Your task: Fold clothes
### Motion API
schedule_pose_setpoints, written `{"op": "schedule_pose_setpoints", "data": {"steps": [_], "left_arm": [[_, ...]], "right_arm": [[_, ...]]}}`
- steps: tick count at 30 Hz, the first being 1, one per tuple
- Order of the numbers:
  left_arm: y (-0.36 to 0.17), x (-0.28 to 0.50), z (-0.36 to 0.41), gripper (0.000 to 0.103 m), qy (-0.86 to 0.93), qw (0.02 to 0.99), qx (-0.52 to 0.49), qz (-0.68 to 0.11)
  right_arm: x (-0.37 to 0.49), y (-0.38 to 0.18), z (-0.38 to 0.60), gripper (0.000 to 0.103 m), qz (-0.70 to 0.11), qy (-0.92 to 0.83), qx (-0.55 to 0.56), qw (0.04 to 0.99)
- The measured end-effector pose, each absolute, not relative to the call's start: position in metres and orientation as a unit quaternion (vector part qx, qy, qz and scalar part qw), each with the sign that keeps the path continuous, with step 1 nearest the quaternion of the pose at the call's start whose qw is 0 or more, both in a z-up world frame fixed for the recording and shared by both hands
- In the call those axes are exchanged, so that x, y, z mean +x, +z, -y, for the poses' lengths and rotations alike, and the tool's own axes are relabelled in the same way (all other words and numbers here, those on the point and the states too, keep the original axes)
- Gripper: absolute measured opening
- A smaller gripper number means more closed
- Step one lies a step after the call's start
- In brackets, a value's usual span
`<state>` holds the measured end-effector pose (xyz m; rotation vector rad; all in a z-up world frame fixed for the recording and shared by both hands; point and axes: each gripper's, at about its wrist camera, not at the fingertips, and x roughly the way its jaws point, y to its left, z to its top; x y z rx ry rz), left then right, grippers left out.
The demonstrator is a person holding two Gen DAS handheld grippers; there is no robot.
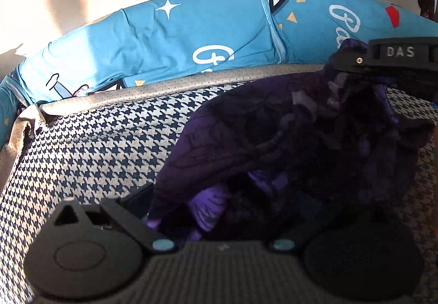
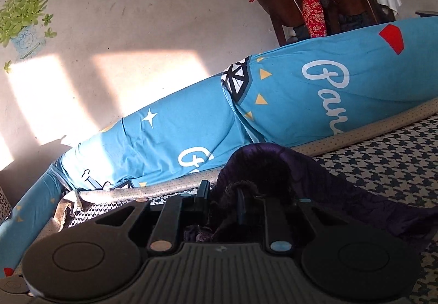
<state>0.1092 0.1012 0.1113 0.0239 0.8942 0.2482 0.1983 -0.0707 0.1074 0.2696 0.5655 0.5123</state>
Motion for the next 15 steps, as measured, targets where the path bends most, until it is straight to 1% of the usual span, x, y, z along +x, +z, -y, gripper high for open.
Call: {"op": "schedule_pose_setpoints", "data": {"steps": [6, 10, 15], "left_arm": [[0.112, 0.118, -0.106, 0.103, 0.153, 0.891, 0.01, -0.427], [0.114, 0.123, -0.111, 0.103, 0.168, 0.889, -0.002, -0.426], [0.118, 0.125, -0.12, 0.103, 0.199, 0.888, -0.009, -0.415]], "right_arm": [[0.191, 0.113, 0.085, 0.022, -0.279, 0.238, 0.109, 0.924], [0.183, 0.115, 0.101, 0.022, -0.296, 0.218, 0.109, 0.924], [0.164, 0.112, 0.12, 0.026, -0.331, 0.197, 0.106, 0.916]]}}
